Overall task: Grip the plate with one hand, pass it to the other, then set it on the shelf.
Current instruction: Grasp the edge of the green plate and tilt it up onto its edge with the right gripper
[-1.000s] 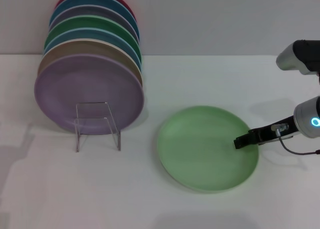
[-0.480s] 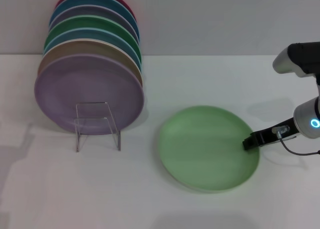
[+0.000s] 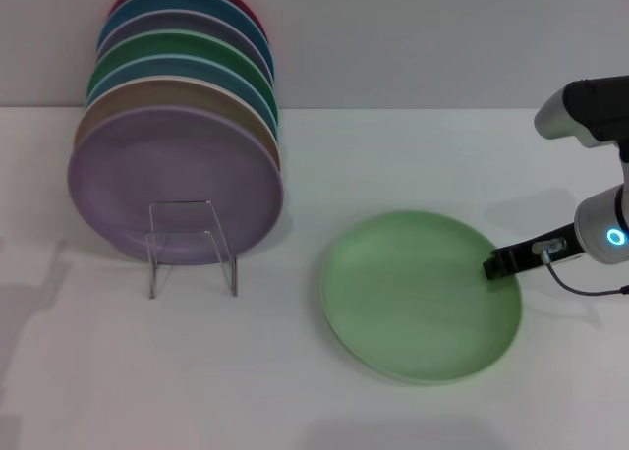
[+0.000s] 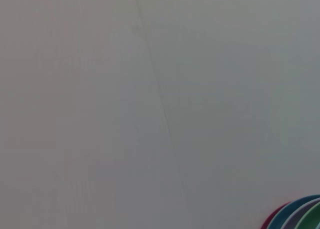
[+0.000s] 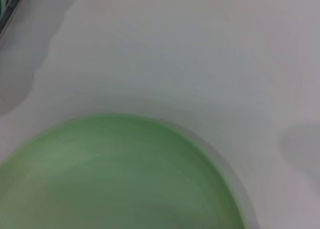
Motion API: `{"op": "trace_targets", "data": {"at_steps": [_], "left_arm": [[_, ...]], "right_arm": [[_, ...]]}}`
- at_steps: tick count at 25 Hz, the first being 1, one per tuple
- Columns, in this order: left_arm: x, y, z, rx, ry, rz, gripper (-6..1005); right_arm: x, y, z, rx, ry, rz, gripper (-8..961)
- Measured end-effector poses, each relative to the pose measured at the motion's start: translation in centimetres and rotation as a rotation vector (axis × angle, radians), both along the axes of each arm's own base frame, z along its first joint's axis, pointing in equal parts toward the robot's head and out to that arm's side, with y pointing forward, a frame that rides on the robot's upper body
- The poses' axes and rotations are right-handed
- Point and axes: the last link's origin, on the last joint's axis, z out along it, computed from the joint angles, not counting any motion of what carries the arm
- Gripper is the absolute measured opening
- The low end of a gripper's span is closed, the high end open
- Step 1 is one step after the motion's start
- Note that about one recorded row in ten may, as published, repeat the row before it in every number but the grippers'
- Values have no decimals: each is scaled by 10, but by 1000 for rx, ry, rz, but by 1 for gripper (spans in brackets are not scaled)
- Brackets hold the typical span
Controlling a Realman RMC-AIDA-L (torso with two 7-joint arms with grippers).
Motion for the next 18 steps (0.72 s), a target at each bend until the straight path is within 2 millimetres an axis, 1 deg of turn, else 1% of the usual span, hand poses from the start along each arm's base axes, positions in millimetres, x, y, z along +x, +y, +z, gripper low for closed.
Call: {"op": "trace_targets", "data": {"at_steps": [1,7,10,13,16,18], "left_arm": [[0,0,0,0,0,0,802],[1,0,0,0,0,-8,802],[2,0,0,1,-1,-10,802],[2,0,0,3,-2,-11,801],[2,0,0,3,-3,-12,801],[3,0,-1,2,-3,-17,801]], "right_arm": [[0,0,0,1,0,9,115],[-7,-3,-3,-12,36,71,106],[-18,-7,3,5,91,130,96],[-22,-10,8,20,118,155,83],[-23,-12,12,28,122,167,19],[-23,-13,15,34,127,174,20]]}}
